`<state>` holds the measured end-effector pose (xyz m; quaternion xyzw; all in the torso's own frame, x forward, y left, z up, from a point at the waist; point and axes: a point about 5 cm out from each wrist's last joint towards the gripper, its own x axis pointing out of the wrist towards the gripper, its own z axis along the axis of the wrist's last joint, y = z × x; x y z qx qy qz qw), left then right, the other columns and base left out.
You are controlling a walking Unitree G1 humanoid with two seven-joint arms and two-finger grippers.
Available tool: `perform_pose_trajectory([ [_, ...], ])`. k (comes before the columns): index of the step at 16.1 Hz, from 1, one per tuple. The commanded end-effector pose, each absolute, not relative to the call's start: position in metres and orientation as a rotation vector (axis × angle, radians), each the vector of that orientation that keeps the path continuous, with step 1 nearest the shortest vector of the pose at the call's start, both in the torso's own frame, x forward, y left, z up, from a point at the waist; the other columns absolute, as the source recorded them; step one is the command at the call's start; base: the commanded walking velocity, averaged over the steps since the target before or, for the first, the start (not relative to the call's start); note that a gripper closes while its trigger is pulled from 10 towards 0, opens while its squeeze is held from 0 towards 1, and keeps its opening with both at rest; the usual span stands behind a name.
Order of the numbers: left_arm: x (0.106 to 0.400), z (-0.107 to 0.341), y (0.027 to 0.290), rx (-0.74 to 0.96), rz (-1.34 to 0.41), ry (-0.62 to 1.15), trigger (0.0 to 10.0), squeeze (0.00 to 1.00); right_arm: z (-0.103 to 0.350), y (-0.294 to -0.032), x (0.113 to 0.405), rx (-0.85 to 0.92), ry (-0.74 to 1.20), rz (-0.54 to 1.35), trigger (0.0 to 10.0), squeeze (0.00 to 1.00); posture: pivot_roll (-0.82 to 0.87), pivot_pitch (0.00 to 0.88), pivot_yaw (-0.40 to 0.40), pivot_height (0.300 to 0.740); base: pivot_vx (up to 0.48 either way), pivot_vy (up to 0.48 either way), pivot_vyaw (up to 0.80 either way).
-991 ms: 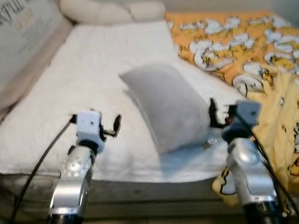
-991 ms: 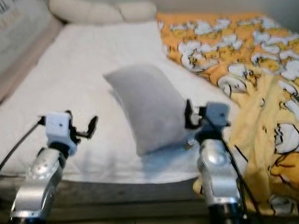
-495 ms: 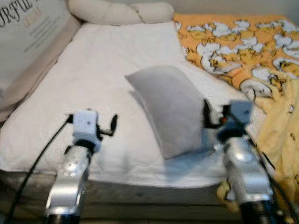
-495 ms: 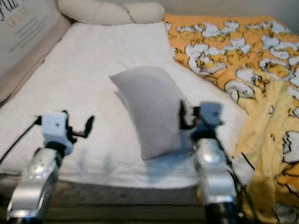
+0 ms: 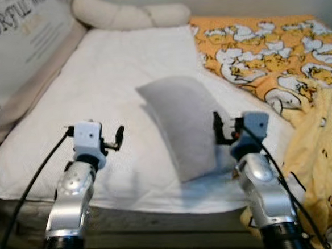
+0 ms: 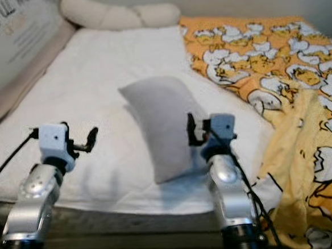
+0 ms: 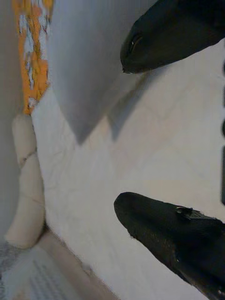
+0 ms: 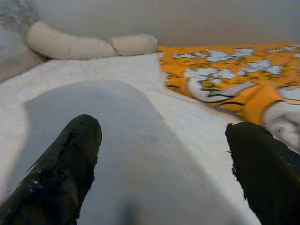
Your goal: Clean up the room
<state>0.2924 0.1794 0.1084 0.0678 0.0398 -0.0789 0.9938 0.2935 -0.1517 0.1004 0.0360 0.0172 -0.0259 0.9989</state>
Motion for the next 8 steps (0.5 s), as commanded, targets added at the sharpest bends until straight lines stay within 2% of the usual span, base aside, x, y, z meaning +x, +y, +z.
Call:
perform_pose_trajectory([
  [1,0.2928,0.1095,0.1787,0.135,-0.170,0.077,10.0,0.00,0.1000,-0.1533,0.2943,0.073,0.043,-0.061,10.0,0.00,0.09,0.000,-0.013,0.740,0.300,0.000,0.00],
  [8,0.2925,0.1091,0.1785,0.136,-0.173,0.080,10.0,0.00,0.0993,-0.1536,0.2943,0.069,0.048,-0.062,10.0,0.00,0.09,0.000,-0.012,0.740,0.301,0.000,0.00],
])
